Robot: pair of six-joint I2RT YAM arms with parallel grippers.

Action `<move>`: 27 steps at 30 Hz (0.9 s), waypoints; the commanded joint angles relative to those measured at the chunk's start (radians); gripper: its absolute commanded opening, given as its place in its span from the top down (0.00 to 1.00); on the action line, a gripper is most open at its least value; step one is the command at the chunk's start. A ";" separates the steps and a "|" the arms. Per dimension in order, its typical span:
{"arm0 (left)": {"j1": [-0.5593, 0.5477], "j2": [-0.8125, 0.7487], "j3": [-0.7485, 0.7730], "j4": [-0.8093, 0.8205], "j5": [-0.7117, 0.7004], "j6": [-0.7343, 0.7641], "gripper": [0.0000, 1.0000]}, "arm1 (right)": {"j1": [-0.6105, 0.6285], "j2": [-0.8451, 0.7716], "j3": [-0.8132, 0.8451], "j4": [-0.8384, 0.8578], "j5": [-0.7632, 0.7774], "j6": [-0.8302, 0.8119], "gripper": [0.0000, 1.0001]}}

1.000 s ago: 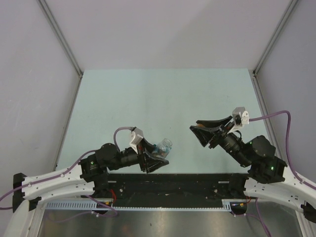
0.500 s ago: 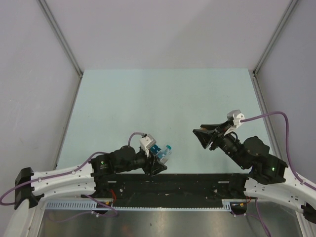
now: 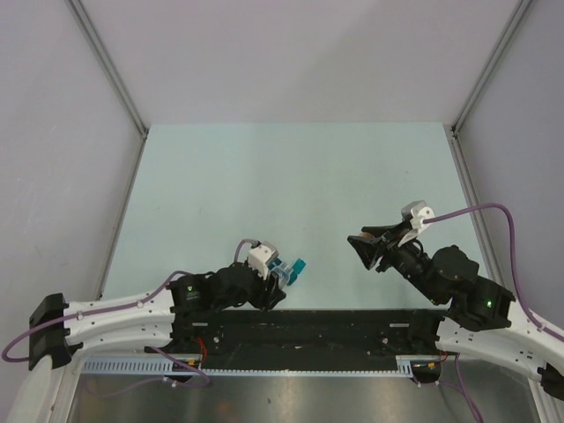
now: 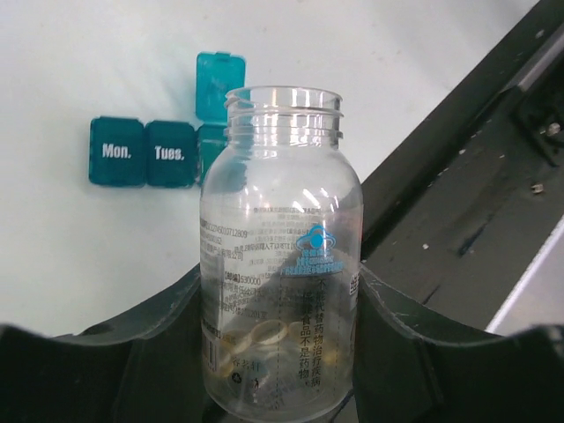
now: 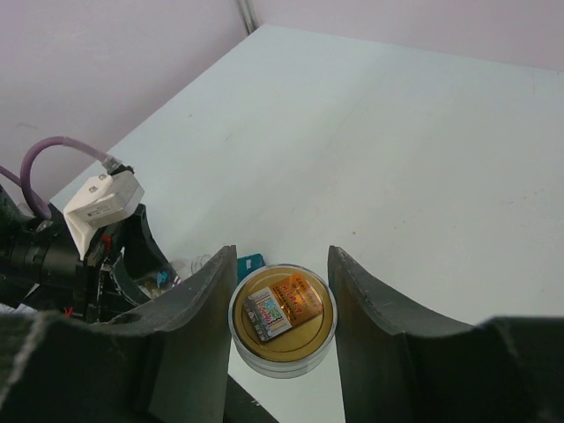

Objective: Sort the pills into containers

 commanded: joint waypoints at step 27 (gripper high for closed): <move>0.013 0.230 0.044 -0.068 0.053 -0.034 1.00 | -0.006 -0.062 -0.062 -0.059 0.008 -0.028 1.00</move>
